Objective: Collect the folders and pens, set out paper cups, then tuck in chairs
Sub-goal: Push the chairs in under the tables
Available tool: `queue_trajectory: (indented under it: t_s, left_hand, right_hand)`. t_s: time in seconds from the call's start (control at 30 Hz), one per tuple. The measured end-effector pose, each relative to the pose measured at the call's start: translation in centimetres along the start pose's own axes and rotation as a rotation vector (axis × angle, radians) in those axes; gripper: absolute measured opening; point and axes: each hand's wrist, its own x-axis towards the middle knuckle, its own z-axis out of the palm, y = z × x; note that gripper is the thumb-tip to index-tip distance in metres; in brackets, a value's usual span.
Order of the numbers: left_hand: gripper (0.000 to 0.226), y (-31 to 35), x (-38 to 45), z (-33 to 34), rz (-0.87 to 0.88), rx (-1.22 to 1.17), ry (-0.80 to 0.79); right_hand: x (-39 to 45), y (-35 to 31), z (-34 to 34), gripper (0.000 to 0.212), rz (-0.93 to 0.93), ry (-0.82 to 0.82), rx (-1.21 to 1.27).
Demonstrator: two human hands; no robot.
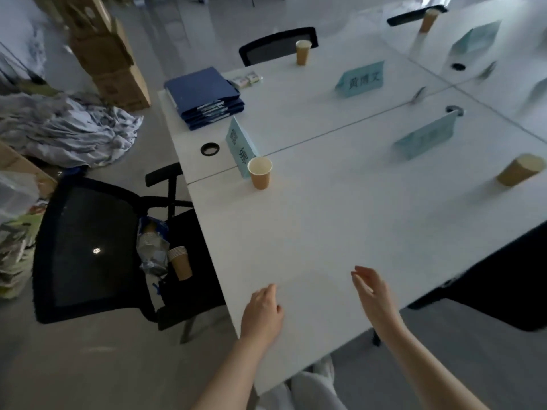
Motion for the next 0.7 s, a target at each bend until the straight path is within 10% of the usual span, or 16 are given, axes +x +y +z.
queue_trajectory:
  t_s: [0.7]
  left_hand:
    - [0.036,35.2,-9.3,17.4,0.272,-0.244,-0.059]
  right_hand:
    - [-6.1,15.5,-35.8,0.023,-0.016,0.305,0.000]
